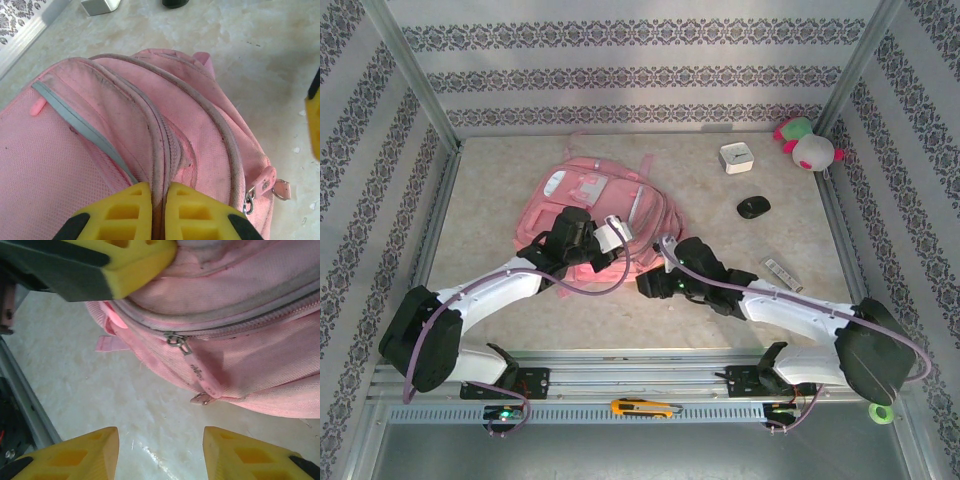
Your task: Pack books, pencil case, and school supplies into a backpack
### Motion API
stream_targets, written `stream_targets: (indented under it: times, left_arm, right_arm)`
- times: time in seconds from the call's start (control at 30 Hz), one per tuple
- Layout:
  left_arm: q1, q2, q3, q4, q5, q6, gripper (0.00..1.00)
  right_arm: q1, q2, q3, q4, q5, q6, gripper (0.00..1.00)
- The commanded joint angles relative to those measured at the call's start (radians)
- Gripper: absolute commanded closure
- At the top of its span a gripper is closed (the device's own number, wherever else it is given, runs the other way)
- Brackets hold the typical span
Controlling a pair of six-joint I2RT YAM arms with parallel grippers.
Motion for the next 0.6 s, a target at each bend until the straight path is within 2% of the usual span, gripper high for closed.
stream_targets:
  times: [0.0, 0.17, 0.37, 0.57]
  left_arm:
    - [0.009, -0.017, 0.009, 0.054, 0.095, -0.09, 1.0]
    - [0.02, -0.02, 0.01, 0.061, 0.123, -0.112, 1.0]
    - [0.035, -0.024, 0.017, 0.072, 0.155, -0.135, 1.0]
    - [0.049, -0.023, 0.017, 0.103, 0.177, -0.168, 1.0]
  right_arm:
    - [0.002, 0.031, 0.045, 0.025, 0.035, 0.031, 0.51]
    - [-0.028, 0.074, 0.078, 0.011, 0.049, -0.034, 0.46]
    - [-0.082, 0.131, 0.109, 0.005, -0.018, -0.095, 0.46]
    - [-0.098, 0.175, 0.13, 0.013, -0.096, -0.135, 0.51]
